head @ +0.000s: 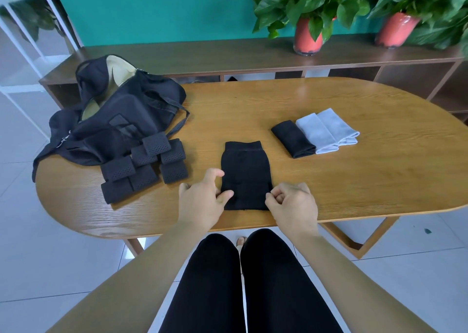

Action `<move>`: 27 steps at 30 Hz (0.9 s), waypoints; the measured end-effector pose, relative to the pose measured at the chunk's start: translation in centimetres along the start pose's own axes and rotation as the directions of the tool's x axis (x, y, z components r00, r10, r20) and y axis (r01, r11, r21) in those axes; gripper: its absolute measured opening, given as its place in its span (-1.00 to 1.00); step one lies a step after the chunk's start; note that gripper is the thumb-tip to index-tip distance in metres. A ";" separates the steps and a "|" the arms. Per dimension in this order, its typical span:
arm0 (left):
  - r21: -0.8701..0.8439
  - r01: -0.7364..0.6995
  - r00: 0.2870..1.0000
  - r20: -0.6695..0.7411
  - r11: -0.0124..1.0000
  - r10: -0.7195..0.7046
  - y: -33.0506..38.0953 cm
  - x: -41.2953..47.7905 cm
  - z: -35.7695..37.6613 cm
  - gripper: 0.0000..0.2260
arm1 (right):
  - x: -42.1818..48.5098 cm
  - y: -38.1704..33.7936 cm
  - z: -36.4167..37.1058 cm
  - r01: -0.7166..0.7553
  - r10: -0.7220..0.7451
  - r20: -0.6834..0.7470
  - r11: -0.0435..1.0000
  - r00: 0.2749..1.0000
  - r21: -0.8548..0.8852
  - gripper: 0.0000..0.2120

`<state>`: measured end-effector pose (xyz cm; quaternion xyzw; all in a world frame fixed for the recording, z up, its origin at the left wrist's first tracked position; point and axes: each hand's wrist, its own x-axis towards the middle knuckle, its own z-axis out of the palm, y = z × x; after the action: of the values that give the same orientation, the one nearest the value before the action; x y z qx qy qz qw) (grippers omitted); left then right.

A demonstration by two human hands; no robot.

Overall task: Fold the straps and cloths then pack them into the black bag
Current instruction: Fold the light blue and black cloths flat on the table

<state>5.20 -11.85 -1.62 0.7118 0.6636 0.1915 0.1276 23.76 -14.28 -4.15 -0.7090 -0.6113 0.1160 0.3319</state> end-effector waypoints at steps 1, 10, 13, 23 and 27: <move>0.019 -0.009 1.000 0.000 1.000 0.009 0.0 0.0 0.0 -0.61 | 0.0 0.0 0.0 0.000 0.000 0.006 1.000 1.000 -0.007 -0.84; 0.158 -0.329 0.921 -0.166 0.931 0.353 0.4 -1.5 1.0 -0.75 | -0.3 -0.1 0.1 0.110 -0.111 -0.113 0.994 0.987 -0.014 -0.82; 0.199 -0.441 0.879 -0.102 0.876 0.465 1.2 -2.4 1.4 -0.66 | -0.5 0.4 -0.2 0.388 -0.391 -0.015 0.916 0.920 -0.098 -0.69; 0.361 -0.429 0.902 0.117 0.828 0.416 0.5 -2.8 1.7 -0.57 | -0.8 1.2 -1.5 0.516 -0.490 0.246 0.855 0.836 -0.051 -0.57; 0.374 -0.363 0.928 0.062 0.854 0.368 -0.3 -1.7 1.0 -0.67 | -1.4 0.8 -1.4 0.521 -0.508 0.233 0.854 0.829 0.009 -0.59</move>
<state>5.33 -13.47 -2.85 0.8346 0.5415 0.0848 -0.0549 24.91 -16.06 -3.96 -0.5092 -0.8162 0.0858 0.2592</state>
